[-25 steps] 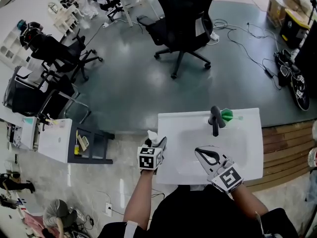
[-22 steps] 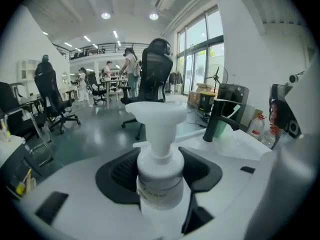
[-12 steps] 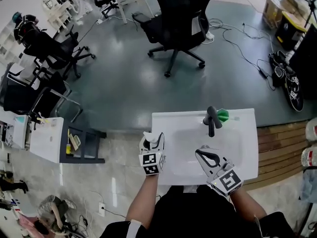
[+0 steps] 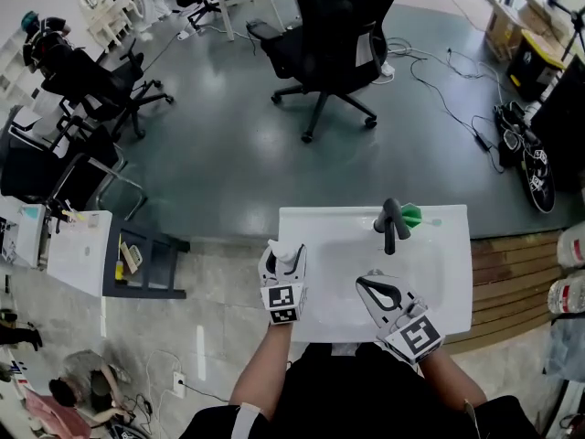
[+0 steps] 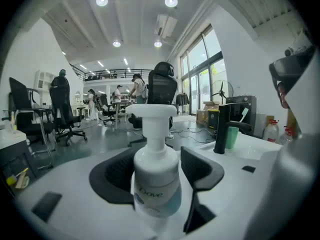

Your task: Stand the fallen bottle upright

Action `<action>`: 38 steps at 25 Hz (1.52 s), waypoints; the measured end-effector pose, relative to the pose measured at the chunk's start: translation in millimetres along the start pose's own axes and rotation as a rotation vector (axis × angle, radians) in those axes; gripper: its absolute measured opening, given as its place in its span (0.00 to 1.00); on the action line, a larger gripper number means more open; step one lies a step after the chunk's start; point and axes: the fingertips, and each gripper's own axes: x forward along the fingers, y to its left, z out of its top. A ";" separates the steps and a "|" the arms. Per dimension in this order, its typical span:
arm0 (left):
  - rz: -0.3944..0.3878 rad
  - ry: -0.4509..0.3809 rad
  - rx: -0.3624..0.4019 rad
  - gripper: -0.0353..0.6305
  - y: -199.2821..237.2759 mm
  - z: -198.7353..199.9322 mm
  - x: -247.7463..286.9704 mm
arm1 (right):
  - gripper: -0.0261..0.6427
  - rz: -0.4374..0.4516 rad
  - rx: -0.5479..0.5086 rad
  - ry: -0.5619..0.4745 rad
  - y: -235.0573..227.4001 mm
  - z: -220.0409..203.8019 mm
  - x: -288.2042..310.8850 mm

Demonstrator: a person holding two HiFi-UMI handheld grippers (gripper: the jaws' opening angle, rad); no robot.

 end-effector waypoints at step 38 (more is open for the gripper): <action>0.052 -0.189 -0.036 0.08 7.2 69.0 -174.0 | 0.06 0.003 -0.100 -0.071 43.2 52.2 28.0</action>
